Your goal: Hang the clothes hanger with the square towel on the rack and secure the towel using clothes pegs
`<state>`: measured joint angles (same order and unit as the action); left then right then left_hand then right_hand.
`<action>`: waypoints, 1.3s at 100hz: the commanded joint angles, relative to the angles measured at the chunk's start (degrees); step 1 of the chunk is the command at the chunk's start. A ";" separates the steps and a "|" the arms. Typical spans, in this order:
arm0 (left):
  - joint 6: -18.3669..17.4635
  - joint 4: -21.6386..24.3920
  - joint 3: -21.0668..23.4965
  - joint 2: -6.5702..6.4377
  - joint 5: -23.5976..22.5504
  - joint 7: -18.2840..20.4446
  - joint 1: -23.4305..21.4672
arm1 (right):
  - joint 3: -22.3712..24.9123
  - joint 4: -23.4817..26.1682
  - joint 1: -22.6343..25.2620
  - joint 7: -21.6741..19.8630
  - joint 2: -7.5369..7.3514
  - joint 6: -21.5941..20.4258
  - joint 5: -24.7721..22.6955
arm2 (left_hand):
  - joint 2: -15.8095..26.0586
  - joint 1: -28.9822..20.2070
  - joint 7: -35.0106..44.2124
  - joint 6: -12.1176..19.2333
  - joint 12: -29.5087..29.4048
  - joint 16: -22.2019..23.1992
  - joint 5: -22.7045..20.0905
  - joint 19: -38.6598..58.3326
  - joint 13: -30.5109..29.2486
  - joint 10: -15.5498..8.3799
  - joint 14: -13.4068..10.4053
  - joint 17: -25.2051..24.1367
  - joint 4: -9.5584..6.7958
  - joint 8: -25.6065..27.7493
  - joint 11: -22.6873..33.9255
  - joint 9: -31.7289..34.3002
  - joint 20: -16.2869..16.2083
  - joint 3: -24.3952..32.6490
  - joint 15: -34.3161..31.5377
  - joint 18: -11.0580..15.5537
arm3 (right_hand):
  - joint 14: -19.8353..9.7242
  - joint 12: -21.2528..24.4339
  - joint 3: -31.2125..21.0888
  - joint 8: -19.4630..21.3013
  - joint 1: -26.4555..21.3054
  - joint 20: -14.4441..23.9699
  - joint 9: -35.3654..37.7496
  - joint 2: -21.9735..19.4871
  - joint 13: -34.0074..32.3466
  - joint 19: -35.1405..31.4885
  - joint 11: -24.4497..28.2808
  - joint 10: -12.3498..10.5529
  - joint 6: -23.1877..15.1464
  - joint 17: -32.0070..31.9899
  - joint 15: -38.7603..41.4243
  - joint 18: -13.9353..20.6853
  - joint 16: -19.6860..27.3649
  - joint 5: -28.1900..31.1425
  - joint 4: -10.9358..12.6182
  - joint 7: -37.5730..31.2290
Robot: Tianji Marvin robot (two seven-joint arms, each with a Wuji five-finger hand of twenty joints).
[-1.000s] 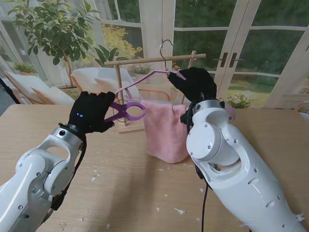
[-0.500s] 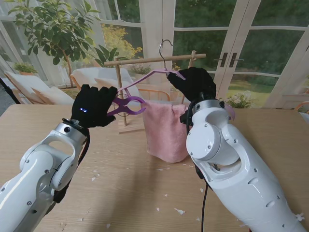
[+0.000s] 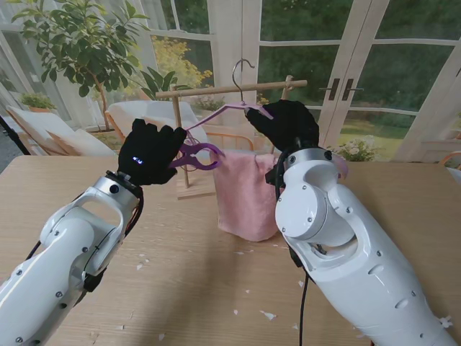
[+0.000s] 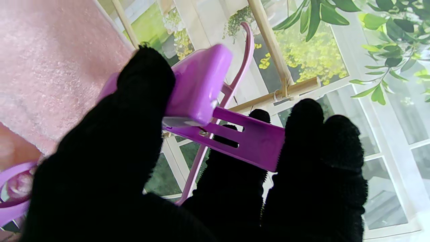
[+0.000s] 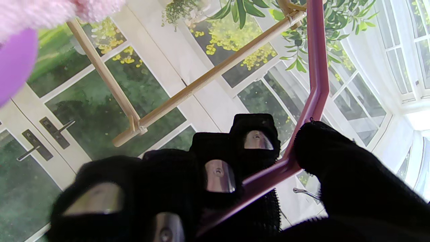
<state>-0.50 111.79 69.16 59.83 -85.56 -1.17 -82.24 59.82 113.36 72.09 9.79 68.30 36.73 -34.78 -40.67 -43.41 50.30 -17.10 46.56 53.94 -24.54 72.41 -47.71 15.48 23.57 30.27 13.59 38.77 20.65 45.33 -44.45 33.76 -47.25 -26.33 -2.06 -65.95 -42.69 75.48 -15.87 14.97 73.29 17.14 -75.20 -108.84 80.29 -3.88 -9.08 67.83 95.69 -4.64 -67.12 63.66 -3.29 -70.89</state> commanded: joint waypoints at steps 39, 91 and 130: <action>2.49 -0.32 -2.49 -0.08 -4.01 1.08 1.56 | -0.54 0.64 -0.19 -0.97 0.55 -0.09 0.03 | 11.70 -24.29 6.16 4.99 2.96 3.41 -7.57 5.38 -4.82 -8.33 -2.99 2.23 -3.42 1.89 10.65 11.61 -5.72 17.53 -3.93 1.49 | -4.80 -0.21 -3.43 1.17 -3.01 56.09 5.70 -6.49 -0.14 -11.14 3.01 2.07 -1.32 4.03 9.39 10.97 -2.83 5.87 7.52 -0.91; 7.26 -0.75 -3.29 0.26 -5.44 -1.60 1.15 | -0.65 1.11 0.29 -1.32 0.42 0.21 -0.24 | 13.05 -24.55 5.69 4.47 2.85 4.62 -9.61 6.19 -4.70 -7.44 -2.02 1.94 -2.85 2.36 12.64 11.60 -8.54 20.03 -5.48 0.08 | -4.87 -0.23 -3.41 1.22 -3.02 56.18 5.75 -6.51 -0.14 -11.14 3.01 2.01 -1.28 4.03 9.38 11.07 -2.97 5.95 7.59 -0.89; 7.81 -3.02 -6.63 -0.04 -8.57 -1.50 4.03 | -1.48 1.83 0.37 -1.20 0.57 -0.27 0.36 | 12.39 -24.28 5.67 4.56 3.14 4.86 -9.83 6.34 -4.91 -7.70 -1.92 1.95 -3.02 2.72 12.77 11.83 -9.44 20.79 -5.74 -0.09 | -4.96 -0.22 -3.55 1.24 -3.02 56.36 6.09 -6.42 -0.13 -11.14 3.02 1.98 -1.29 4.03 9.44 11.13 -3.12 6.12 7.70 -0.94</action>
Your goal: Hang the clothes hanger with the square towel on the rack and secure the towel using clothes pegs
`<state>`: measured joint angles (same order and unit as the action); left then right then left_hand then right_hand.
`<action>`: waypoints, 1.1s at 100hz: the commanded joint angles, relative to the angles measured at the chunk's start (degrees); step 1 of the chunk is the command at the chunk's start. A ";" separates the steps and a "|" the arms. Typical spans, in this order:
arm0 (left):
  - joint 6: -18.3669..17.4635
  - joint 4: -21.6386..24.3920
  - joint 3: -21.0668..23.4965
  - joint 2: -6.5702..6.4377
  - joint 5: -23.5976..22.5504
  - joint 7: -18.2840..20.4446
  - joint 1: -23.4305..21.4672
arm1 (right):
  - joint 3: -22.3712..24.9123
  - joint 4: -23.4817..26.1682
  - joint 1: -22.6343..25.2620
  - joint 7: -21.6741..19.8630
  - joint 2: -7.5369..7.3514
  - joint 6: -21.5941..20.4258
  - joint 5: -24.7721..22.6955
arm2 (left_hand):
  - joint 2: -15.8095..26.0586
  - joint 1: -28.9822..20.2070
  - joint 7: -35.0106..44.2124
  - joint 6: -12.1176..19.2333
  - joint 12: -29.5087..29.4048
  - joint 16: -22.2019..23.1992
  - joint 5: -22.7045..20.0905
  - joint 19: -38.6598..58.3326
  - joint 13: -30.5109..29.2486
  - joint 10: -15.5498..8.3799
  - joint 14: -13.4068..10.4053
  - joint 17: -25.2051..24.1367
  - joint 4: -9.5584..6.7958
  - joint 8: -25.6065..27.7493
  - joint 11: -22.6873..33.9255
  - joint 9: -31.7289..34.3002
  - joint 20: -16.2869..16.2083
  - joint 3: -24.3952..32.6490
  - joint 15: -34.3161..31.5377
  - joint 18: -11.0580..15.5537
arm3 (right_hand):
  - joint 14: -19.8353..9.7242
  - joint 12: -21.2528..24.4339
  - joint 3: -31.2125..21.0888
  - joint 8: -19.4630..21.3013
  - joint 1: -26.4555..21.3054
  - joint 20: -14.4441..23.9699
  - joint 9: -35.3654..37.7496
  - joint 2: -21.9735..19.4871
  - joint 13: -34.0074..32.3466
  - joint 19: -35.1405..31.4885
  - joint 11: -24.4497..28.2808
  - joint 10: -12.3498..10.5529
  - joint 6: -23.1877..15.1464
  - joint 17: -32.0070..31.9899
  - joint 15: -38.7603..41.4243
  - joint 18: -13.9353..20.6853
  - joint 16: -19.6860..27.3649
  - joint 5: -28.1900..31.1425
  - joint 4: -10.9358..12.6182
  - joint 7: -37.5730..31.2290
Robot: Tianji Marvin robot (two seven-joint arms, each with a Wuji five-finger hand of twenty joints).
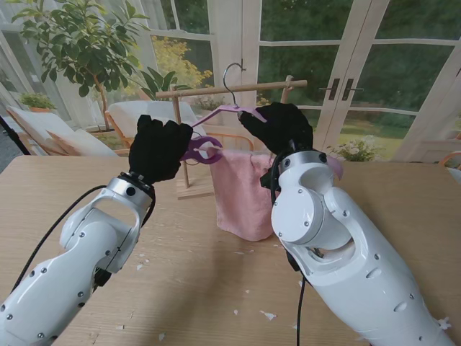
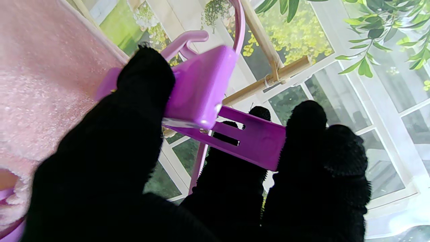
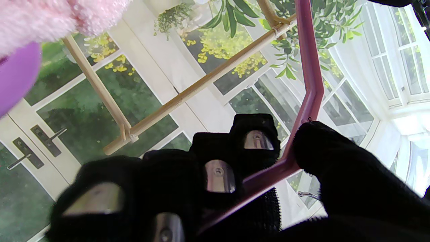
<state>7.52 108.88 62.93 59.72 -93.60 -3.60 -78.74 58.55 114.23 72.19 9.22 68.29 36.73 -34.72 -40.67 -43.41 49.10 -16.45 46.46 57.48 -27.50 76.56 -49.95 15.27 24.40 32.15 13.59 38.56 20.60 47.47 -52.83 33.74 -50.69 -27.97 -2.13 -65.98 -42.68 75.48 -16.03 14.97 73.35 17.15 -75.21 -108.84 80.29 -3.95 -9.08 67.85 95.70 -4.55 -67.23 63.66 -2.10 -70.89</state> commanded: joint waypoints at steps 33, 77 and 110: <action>-0.42 -1.88 -2.41 -0.11 -1.62 2.08 2.37 | -0.27 1.80 0.62 -0.83 0.57 -1.01 1.07 | 12.80 -24.03 7.26 4.71 3.46 1.38 -6.94 2.30 -2.75 -8.30 -3.10 0.32 -2.94 3.19 12.93 10.05 -1.51 20.09 -2.50 2.05 | -5.02 -0.21 -3.74 1.22 -2.78 56.75 6.28 -6.36 -0.12 -11.14 3.01 2.01 -1.20 4.02 9.47 11.14 -3.34 6.28 6.60 -1.00; -3.41 1.77 -0.81 -0.23 -3.58 7.48 0.25 | -0.28 1.80 0.66 -0.97 0.55 -0.65 1.09 | 14.05 15.11 -19.89 -1.26 -23.15 -18.63 10.00 -17.26 23.85 -2.14 -4.02 -20.12 -8.28 -10.31 1.30 -18.79 8.80 13.10 22.49 -0.89 | -5.11 -0.23 -3.77 1.22 -2.79 56.85 6.29 -6.36 -0.14 -11.14 3.00 2.00 -1.22 4.03 9.42 11.27 -3.50 6.27 6.66 -0.98; -4.55 4.53 2.09 -0.04 -0.92 8.36 -2.80 | 0.24 1.71 0.56 -1.26 0.46 0.34 0.88 | 19.32 26.11 -34.54 -2.87 -28.71 -27.00 17.74 -32.19 34.83 -0.78 -2.81 -29.35 -5.90 -16.07 -4.93 -30.48 18.76 1.17 33.34 -6.10 | -5.13 -0.25 -3.80 1.22 -2.81 56.89 6.33 -6.36 -0.14 -11.14 2.99 1.99 -1.24 4.04 9.41 11.34 -3.61 6.32 6.71 -0.99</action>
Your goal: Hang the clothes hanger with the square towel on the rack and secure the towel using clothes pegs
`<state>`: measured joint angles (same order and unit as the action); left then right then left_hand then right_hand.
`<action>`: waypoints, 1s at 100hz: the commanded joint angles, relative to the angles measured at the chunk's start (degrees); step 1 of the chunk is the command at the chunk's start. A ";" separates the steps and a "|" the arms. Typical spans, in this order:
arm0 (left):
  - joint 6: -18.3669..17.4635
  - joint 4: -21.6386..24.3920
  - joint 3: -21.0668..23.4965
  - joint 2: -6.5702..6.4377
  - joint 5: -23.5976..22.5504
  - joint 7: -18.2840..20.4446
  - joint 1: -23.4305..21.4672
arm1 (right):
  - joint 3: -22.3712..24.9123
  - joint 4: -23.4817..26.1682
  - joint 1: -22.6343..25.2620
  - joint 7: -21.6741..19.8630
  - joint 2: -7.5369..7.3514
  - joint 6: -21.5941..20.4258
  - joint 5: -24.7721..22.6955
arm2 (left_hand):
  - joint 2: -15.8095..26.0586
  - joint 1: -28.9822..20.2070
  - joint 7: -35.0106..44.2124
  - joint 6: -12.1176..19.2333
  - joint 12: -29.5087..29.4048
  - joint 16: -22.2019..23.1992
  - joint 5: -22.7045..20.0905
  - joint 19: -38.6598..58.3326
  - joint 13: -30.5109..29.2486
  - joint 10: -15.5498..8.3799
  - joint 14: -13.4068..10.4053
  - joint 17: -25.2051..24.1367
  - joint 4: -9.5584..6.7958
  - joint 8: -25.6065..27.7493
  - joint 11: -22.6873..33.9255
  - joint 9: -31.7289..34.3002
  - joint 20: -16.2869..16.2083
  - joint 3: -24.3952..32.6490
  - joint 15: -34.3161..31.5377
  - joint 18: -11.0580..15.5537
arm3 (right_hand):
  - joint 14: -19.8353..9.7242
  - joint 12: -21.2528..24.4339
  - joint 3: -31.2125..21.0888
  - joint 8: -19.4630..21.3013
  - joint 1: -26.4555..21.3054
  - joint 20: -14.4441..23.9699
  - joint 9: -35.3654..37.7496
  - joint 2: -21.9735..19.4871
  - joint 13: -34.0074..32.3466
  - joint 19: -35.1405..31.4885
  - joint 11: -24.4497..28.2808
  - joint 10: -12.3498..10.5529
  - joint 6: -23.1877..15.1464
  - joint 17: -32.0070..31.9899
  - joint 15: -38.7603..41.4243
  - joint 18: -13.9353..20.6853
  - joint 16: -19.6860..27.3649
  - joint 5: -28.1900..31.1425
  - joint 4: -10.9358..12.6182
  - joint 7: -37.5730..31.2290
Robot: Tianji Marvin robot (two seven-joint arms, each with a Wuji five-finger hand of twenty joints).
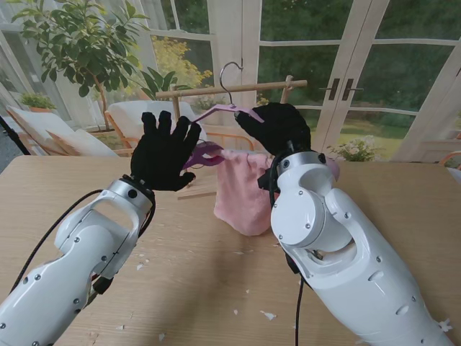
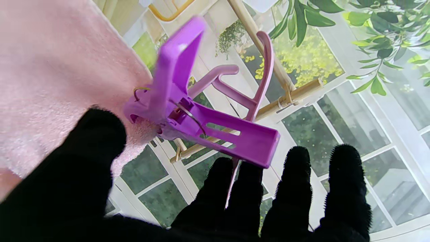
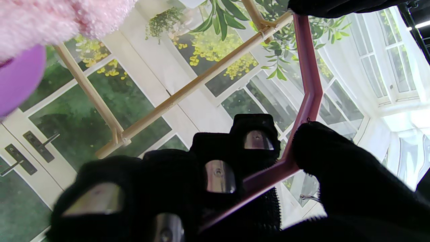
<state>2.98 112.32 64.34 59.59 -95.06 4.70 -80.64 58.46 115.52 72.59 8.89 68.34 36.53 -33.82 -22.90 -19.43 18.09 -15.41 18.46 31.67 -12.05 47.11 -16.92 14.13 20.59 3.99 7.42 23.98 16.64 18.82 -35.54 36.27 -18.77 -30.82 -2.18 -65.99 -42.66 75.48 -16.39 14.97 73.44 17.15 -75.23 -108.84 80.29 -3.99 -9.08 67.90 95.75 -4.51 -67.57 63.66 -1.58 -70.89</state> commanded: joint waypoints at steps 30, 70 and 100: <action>-0.67 4.60 6.27 0.37 5.01 -2.26 -6.85 | 1.58 0.30 0.40 -1.22 0.28 1.32 0.05 | 4.16 3.34 -6.48 -4.54 -1.40 -1.76 1.79 -5.47 2.49 0.40 0.58 -2.06 1.03 -2.18 -1.16 -2.57 3.10 -3.59 2.47 -3.41 | -5.06 -0.24 -3.83 1.21 -2.44 56.89 6.27 -6.33 -0.13 -11.14 2.98 2.02 -1.17 3.99 9.36 11.30 -3.31 6.34 6.22 -1.00; 3.98 12.62 14.63 2.05 39.07 3.95 -16.89 | 4.21 -1.16 0.43 -1.88 -0.05 2.03 0.43 | 4.56 -3.40 -6.80 -5.29 -2.17 -1.73 -3.89 -7.59 2.09 2.47 1.70 -3.72 -2.32 -3.67 -2.12 1.22 4.49 -3.00 2.69 -1.98 | -5.20 -0.24 -3.86 1.20 -2.37 56.91 6.31 -6.19 -0.13 -11.14 2.97 1.96 -1.29 4.00 9.33 11.42 -3.33 6.36 6.25 -0.97; 11.16 14.90 16.62 1.97 58.85 9.46 -18.14 | 6.28 -4.40 0.03 -2.95 -0.36 2.92 1.41 | 3.93 -7.51 -9.88 -4.50 -2.37 -1.58 -6.68 -13.98 5.78 2.49 0.86 -7.19 -2.49 -5.84 -4.00 -0.39 3.73 -0.52 5.65 1.09 | -5.14 -0.23 -3.82 1.17 -2.32 56.90 6.33 -6.10 -0.13 -11.14 2.95 2.05 -1.32 4.00 9.34 11.47 -3.34 6.37 6.24 -0.93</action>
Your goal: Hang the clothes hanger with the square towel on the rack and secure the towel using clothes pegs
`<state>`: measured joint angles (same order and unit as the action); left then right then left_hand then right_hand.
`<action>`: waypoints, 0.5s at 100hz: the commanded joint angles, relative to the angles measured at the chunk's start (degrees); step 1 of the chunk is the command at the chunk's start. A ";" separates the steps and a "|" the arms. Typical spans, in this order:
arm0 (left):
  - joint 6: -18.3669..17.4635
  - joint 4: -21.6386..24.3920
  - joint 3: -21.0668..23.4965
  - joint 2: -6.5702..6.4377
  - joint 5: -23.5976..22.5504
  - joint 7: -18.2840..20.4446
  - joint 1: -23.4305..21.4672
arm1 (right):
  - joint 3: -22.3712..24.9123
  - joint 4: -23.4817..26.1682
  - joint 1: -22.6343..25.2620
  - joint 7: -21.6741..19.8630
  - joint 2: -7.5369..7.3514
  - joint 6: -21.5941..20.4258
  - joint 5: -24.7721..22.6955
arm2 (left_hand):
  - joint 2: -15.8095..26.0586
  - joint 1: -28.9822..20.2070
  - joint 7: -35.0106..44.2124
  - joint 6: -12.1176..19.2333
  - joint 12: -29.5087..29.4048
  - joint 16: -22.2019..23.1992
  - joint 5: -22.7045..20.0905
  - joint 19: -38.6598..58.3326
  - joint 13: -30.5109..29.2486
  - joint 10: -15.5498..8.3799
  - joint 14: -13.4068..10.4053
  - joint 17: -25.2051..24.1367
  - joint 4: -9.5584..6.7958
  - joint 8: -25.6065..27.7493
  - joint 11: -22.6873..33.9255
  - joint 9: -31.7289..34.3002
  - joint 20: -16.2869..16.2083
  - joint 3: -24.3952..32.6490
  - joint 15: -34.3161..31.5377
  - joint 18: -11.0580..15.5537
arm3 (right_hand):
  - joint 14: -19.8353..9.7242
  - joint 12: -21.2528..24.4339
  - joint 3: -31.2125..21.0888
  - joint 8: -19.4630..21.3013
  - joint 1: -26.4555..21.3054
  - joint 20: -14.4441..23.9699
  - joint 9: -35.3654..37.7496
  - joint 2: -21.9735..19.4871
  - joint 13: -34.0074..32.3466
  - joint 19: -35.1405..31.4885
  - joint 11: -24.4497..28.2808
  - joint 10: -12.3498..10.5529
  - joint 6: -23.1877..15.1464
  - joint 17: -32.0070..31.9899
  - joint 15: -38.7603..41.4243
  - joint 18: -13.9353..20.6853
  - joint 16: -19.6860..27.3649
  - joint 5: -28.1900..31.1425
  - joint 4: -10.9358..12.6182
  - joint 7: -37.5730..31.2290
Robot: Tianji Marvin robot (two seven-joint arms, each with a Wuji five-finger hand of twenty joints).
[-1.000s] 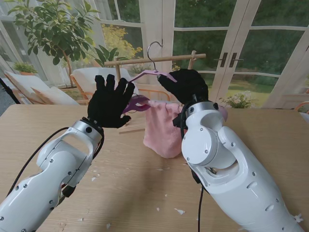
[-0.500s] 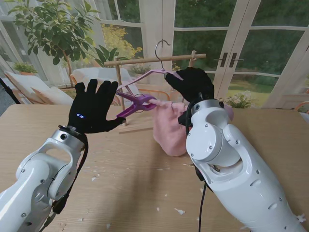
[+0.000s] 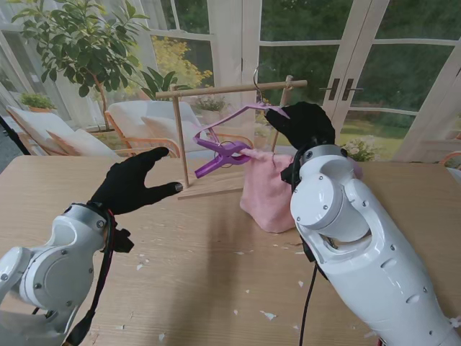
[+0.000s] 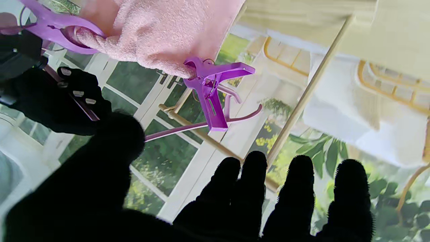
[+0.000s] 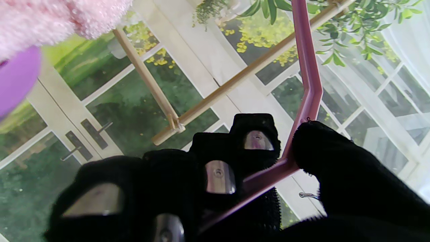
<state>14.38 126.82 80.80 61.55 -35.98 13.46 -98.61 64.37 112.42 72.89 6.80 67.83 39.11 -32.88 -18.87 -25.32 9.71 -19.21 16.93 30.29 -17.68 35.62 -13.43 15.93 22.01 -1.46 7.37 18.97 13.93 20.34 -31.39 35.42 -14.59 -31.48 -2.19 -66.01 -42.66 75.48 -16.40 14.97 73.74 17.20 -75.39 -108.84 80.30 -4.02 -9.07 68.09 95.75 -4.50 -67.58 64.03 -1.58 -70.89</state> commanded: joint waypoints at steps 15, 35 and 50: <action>0.23 0.44 0.02 0.29 0.48 -0.47 -0.08 | 0.84 -5.03 -1.34 -1.12 0.11 -2.17 2.18 | -0.54 -2.27 -2.37 -0.37 -0.39 0.69 -2.05 -7.18 2.28 0.66 -0.56 -1.27 -2.48 -0.48 -1.54 -2.09 -4.80 0.90 2.64 2.10 | -5.05 -0.21 -3.79 1.16 -1.99 56.88 6.03 -6.24 0.02 -11.13 2.95 2.08 -1.64 3.81 9.32 11.46 -3.31 6.03 6.23 -0.86; -1.33 0.48 0.14 0.43 -1.58 -1.84 -0.58 | 0.84 -11.14 -3.97 -1.11 0.21 -9.01 5.32 | -0.74 -1.87 -2.53 -0.17 -0.39 0.73 -2.65 -7.66 2.03 0.32 -0.65 -0.93 -2.43 -0.50 -1.42 -1.74 -5.23 1.32 2.88 1.71 | -4.73 -0.31 -4.56 1.25 -1.14 56.85 6.06 -5.90 0.05 -11.13 2.96 1.59 -2.34 3.77 9.39 10.95 -3.27 6.43 6.28 -0.90; -1.55 0.00 0.28 0.50 -1.85 -2.27 -0.58 | 0.07 -14.80 -6.50 -2.27 -0.01 -11.98 6.06 | -0.99 -1.90 -2.68 -0.26 -0.39 0.75 -2.86 -8.14 2.07 0.28 -0.71 -1.02 -2.40 -0.51 -1.40 -1.84 -5.41 1.67 3.02 1.81 | -4.71 -0.35 -4.86 1.29 -0.65 56.90 6.18 -5.94 0.05 -11.13 2.93 1.45 -2.80 3.76 9.43 10.85 -3.31 6.58 6.25 -0.88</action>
<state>12.70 126.82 80.97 61.77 -38.20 10.65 -98.95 64.56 98.13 67.56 5.93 67.63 27.71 -27.13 -18.87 -27.28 8.40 -19.22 16.93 30.22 -19.85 29.65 -12.14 15.97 21.95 -2.43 6.73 18.87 13.23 19.24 -35.71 35.36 -12.75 -30.70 -2.19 -66.01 -42.66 75.48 -16.40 14.97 73.75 17.21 -75.39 -108.84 80.30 -4.02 -9.07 68.10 95.75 -4.49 -67.58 64.04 -1.57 -70.89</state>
